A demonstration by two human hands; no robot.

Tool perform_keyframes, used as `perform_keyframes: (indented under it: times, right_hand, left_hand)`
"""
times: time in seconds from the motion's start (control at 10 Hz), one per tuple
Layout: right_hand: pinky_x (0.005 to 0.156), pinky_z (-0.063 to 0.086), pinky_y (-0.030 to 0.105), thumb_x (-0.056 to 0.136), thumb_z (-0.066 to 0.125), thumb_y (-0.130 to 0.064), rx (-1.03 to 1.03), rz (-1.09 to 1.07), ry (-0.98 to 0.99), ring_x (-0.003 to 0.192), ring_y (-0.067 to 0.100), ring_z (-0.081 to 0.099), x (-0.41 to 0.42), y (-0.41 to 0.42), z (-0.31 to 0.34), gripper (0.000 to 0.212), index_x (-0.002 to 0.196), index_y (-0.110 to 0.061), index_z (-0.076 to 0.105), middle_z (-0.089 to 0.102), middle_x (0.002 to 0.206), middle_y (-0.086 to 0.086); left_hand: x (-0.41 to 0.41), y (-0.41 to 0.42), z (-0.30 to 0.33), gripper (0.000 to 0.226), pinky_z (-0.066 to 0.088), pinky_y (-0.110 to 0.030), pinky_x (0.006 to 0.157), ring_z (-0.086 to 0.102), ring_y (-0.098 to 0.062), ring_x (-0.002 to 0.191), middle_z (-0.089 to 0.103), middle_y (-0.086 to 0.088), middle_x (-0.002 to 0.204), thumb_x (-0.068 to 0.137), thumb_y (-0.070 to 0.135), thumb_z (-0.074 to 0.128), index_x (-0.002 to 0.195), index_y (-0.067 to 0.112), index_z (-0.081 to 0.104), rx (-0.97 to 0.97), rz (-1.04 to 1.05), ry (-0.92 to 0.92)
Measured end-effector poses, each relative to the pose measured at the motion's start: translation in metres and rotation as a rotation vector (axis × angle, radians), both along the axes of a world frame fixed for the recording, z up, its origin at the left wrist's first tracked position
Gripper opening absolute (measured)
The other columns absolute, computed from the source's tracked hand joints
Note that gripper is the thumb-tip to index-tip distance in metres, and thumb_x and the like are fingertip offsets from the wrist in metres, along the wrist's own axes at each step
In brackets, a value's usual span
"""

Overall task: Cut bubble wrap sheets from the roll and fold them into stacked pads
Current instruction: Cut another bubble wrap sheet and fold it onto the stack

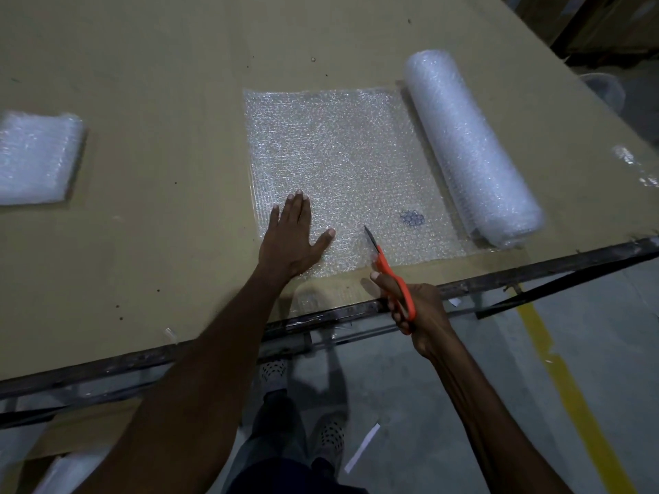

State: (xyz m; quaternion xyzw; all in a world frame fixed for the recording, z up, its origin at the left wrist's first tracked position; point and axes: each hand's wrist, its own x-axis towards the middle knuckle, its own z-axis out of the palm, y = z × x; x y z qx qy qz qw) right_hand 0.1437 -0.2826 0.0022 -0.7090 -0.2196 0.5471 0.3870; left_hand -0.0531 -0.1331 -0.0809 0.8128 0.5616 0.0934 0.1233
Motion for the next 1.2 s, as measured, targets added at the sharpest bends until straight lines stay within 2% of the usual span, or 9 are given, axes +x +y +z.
perform_keyframes:
  times: [0.2,0.4,0.6,0.7,1.2]
  right_hand:
    - [0.039,0.027,0.019,0.072,0.089,-0.045,0.004,0.011,-0.005,0.040,0.011,0.039,0.001,0.011,0.003,0.042,0.070,-0.009,0.067,0.054,0.054,0.004]
    - [0.041,0.024,0.019,0.072,0.089,-0.042,-0.003,0.018,-0.020,0.039,0.012,0.036,0.005,0.009,0.002,0.042,0.064,-0.010,0.064,0.051,0.053,0.004]
    - [0.038,0.025,0.020,0.069,0.090,-0.046,0.001,0.020,-0.024,0.039,0.012,0.039,0.002,0.020,0.002,0.044,0.069,-0.009,0.067,0.053,0.054,0.006]
    - [0.039,0.024,0.019,0.069,0.091,-0.045,-0.008,0.017,-0.042,0.039,0.013,0.038,0.003,0.017,-0.002,0.044,0.062,-0.010,0.064,0.053,0.057,0.010]
    - [0.036,0.026,0.019,0.070,0.090,-0.046,-0.004,0.006,-0.008,0.040,0.012,0.039,-0.001,0.030,0.002,0.043,0.070,-0.009,0.067,0.054,0.055,0.005]
  left_hand:
    - [0.000,0.000,0.000,0.090,-0.003,-0.046,0.124,-0.004,-0.023,0.154,0.000,-0.013,0.167,0.098,0.070,0.020,0.158,0.004,0.005,0.004,0.000,0.000]
    - [0.000,-0.001,0.000,0.091,-0.004,-0.045,0.124,-0.003,-0.023,0.154,-0.001,-0.013,0.167,0.098,0.070,0.021,0.159,0.004,0.006,0.005,-0.001,-0.006]
    - [0.000,-0.001,0.001,0.090,-0.003,-0.045,0.124,-0.003,-0.022,0.154,-0.001,-0.012,0.167,0.099,0.069,0.023,0.158,0.004,0.006,0.007,0.004,-0.011]
    - [0.000,-0.002,0.002,0.090,-0.002,-0.046,0.124,-0.002,-0.022,0.154,0.000,-0.011,0.167,0.098,0.070,0.023,0.158,0.004,0.007,0.010,0.007,-0.014]
    - [0.000,-0.002,0.000,0.091,-0.003,-0.046,0.124,-0.005,-0.022,0.154,-0.003,-0.011,0.167,0.098,0.070,0.021,0.159,0.005,0.003,-0.003,0.003,-0.002]
